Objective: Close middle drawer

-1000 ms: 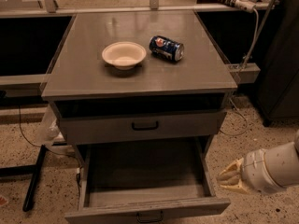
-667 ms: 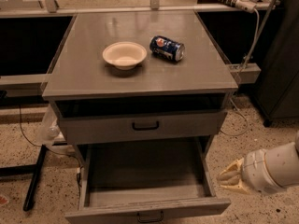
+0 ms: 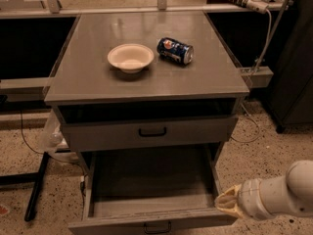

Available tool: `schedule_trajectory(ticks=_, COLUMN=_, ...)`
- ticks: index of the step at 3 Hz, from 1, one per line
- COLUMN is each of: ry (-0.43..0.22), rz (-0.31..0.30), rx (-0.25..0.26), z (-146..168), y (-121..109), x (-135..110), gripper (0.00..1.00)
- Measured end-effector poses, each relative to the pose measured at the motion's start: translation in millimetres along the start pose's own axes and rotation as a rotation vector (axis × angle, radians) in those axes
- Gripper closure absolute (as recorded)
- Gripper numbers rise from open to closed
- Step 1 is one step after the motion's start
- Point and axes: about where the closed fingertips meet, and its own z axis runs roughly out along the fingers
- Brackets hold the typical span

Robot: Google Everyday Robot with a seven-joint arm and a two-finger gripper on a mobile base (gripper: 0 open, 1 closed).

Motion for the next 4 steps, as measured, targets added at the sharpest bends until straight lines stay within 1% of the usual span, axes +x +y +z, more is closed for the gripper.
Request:
schedule_trajectory(ticks=1, ry=-0.058, rz=0.037, rx=0.0, z=45, y=11, x=22, gripper=1.0)
schedule_trajectory(ticks=2, ry=-0.118, rz=0.041, rx=-0.011, z=80, y=25, x=31, gripper=1.0)
schedule_trajectory(ticks=3, ry=-0.154, rz=0.01, rx=-0.022, z=112, y=37, x=32, gripper=1.0)
schedule_trajectory(ticks=4, ry=-0.158, rz=-0.022, rx=-0.036, z=138, y=48, x=36, gripper=1.0)
